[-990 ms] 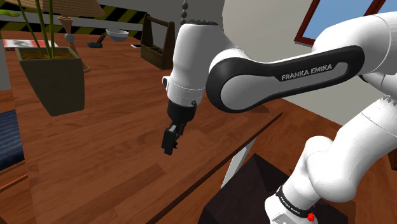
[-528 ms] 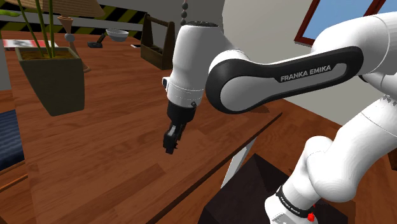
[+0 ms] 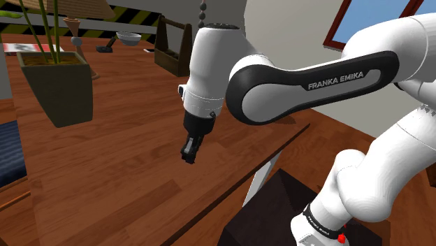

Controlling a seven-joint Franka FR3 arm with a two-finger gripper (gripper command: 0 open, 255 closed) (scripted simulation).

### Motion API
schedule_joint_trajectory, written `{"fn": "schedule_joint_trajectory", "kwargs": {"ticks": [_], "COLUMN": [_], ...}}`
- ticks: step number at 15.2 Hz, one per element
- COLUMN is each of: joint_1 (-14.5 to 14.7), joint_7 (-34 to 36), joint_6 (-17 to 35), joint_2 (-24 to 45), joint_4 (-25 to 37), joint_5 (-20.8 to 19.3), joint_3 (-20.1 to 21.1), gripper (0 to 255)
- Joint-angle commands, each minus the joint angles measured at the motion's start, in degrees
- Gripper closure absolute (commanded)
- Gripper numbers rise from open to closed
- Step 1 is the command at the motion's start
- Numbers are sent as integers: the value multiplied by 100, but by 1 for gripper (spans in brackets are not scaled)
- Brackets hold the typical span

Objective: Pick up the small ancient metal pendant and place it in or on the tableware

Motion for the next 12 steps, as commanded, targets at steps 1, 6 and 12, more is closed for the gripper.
{"fn": "schedule_joint_trajectory", "kwargs": {"ticks": [1,6,12], "joint_1": [0,-6,-17], "joint_7": [0,-22,-35], "joint_6": [0,-385,-847], "joint_2": [0,-77,-125], "joint_4": [0,314,730], "joint_5": [0,19,24], "joint_3": [0,-28,-56], "gripper": [255,255,255]}}
